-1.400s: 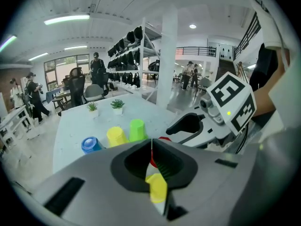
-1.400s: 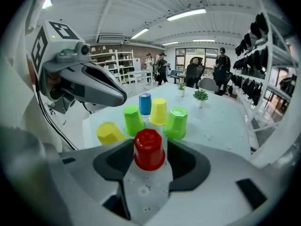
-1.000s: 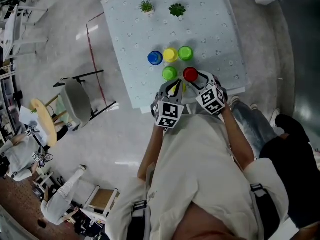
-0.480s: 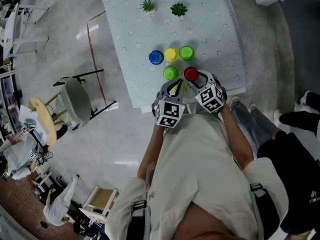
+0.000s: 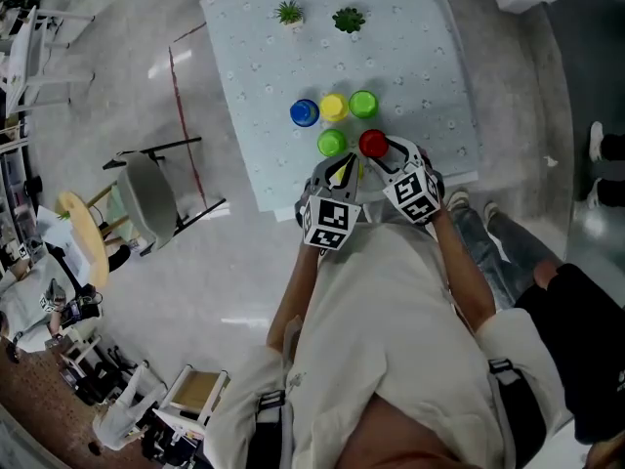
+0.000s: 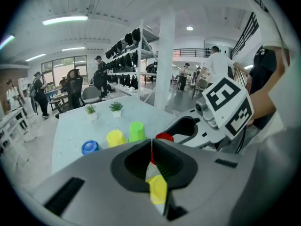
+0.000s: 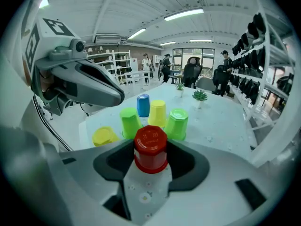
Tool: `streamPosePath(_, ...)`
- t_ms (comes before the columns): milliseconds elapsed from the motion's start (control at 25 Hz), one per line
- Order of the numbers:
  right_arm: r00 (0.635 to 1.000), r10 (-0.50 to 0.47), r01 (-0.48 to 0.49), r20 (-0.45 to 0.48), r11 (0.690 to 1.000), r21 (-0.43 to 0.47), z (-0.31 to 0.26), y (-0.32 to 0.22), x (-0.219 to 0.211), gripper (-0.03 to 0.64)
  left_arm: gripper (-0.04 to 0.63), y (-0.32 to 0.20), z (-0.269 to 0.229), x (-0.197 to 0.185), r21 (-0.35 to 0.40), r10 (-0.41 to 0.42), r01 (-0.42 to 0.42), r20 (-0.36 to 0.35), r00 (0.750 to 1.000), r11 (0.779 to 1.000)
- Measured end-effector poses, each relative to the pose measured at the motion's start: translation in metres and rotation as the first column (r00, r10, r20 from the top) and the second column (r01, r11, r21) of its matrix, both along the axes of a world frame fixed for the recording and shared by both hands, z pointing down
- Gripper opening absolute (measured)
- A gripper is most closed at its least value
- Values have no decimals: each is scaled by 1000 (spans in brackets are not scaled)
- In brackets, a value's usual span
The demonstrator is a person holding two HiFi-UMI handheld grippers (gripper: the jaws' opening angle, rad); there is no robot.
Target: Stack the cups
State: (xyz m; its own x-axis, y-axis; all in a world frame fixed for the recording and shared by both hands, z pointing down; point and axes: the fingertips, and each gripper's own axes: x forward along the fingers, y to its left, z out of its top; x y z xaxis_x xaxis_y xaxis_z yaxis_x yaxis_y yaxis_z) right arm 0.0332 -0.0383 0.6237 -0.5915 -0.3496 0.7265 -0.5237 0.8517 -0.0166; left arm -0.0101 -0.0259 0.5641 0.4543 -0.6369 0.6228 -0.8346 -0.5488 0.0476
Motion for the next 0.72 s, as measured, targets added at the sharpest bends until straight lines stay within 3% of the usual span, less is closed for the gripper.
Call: streamPosePath(720, 997, 32, -39, 68, 993, 113, -74, -23, -4, 213, 21, -11, -23, -13, 47, -21, 21, -16, 1000, 999)
